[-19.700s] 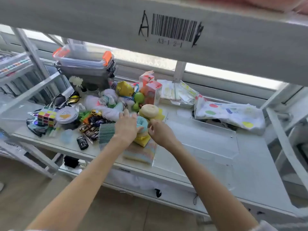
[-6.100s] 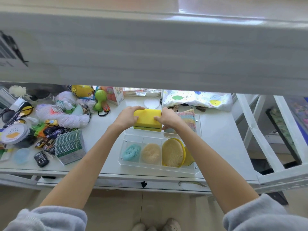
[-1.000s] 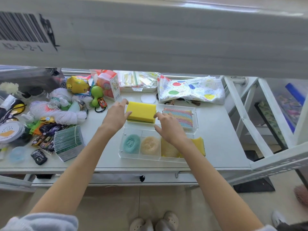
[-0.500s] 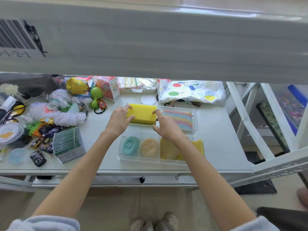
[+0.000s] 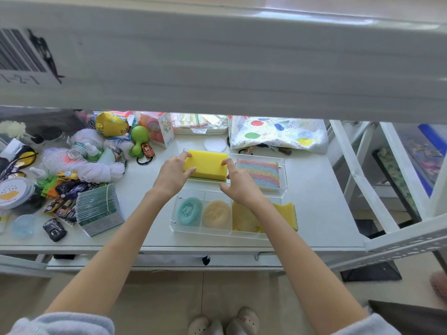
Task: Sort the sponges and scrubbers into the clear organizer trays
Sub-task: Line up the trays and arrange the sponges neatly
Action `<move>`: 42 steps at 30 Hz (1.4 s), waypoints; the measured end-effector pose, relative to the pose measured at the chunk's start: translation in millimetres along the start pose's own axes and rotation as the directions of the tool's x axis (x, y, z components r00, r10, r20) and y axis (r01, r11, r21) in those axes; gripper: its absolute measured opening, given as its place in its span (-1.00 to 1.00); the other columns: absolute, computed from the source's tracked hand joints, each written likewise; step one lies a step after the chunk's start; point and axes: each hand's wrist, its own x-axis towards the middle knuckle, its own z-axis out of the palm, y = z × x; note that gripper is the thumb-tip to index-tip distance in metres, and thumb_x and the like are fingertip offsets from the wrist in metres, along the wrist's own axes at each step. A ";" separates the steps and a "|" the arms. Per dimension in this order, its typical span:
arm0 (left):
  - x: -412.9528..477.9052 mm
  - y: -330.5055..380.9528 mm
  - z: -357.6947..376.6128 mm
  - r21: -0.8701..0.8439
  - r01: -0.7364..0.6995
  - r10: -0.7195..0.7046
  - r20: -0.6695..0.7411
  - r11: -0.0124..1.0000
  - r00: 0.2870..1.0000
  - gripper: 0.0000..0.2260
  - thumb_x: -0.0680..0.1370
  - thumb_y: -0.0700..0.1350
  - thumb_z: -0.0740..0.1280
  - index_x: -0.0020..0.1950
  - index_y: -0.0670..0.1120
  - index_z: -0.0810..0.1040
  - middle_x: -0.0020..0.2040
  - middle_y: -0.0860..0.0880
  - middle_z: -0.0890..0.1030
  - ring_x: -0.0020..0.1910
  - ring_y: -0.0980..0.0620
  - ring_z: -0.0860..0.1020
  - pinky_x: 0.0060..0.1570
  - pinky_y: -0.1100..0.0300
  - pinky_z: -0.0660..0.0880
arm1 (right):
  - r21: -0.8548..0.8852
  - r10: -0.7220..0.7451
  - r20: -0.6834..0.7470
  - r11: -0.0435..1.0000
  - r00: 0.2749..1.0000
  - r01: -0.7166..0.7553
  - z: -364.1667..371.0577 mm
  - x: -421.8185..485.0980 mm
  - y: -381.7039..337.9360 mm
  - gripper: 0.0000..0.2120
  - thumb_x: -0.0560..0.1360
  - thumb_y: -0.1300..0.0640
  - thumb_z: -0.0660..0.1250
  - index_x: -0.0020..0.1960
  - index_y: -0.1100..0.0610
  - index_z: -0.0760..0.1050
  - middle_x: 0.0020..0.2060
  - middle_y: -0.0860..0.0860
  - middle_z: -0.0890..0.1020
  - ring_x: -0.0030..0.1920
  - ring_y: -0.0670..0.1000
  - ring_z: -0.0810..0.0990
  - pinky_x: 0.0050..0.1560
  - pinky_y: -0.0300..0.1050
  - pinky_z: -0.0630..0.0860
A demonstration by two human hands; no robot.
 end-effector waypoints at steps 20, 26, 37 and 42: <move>-5.0 2.3 -3.4 0.109 -0.045 0.053 -0.073 0.993 0.996 -0.60 0.56 -0.10 0.33 0.36 -0.19 0.43 0.21 -0.24 0.39 0.24 -0.19 0.40 0.31 0.05 0.33 | -0.027 -0.094 -0.026 0.995 0.995 0.093 -28.6 -22.6 19.8 -0.57 0.54 0.12 0.27 0.38 0.11 0.32 0.20 0.09 0.55 0.27 0.08 0.41 0.29 0.02 0.40; -29.7 18.1 -3.7 0.073 -0.155 0.166 -0.176 0.985 0.970 -0.76 0.57 -0.16 0.30 0.22 -0.18 0.51 0.13 -0.21 0.45 0.15 -0.16 0.45 0.17 0.10 0.40 | -0.170 -0.002 -0.173 0.985 0.985 -0.027 -42.8 -52.1 69.5 -0.70 0.55 0.08 0.26 0.27 0.10 0.45 0.18 0.07 0.54 0.26 0.07 0.41 0.30 -0.05 0.36; -72.9 34.2 34.9 -0.006 -0.174 0.173 -0.062 0.985 0.983 -0.85 0.57 -0.15 0.29 0.11 -0.13 0.56 0.06 -0.09 0.50 0.02 -0.04 0.50 0.06 0.18 0.46 | -0.395 0.008 0.037 0.919 0.999 0.008 -40.8 -28.0 79.9 -0.58 0.61 -0.17 -0.02 0.44 -0.17 0.26 0.45 0.04 0.32 0.44 0.11 0.26 0.42 0.07 0.18; -72.6 30.0 30.8 0.022 -0.143 0.144 -0.050 0.989 0.988 -0.84 0.57 -0.15 0.29 0.11 -0.14 0.56 0.05 -0.09 0.50 -0.03 -0.02 0.50 -0.01 0.24 0.42 | -0.394 0.021 0.033 0.919 0.999 -0.007 -39.8 -29.4 80.9 -0.57 0.60 -0.17 0.00 0.44 -0.16 0.26 0.46 0.06 0.30 0.46 0.12 0.23 0.43 0.07 0.19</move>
